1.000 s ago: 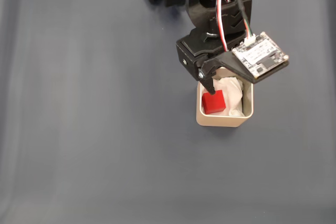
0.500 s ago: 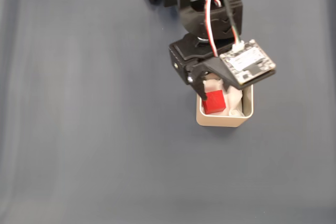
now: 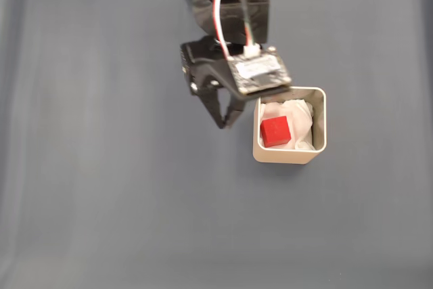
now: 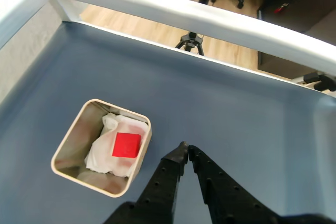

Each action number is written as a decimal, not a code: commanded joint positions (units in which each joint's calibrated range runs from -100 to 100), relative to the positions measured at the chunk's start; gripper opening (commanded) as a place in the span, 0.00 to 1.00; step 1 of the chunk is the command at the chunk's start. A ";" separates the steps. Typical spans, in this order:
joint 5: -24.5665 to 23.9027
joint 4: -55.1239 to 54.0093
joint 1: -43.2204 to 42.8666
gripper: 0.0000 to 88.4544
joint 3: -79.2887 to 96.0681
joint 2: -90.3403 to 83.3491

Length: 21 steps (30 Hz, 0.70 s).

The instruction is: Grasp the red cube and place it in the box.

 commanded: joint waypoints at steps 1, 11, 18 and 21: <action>-0.44 -2.59 2.52 0.00 3.85 -6.48; -1.17 -6.52 6.93 0.00 26.86 -26.49; -0.88 -7.09 8.28 0.00 42.28 -41.28; -1.37 -7.09 8.28 0.00 47.12 -45.81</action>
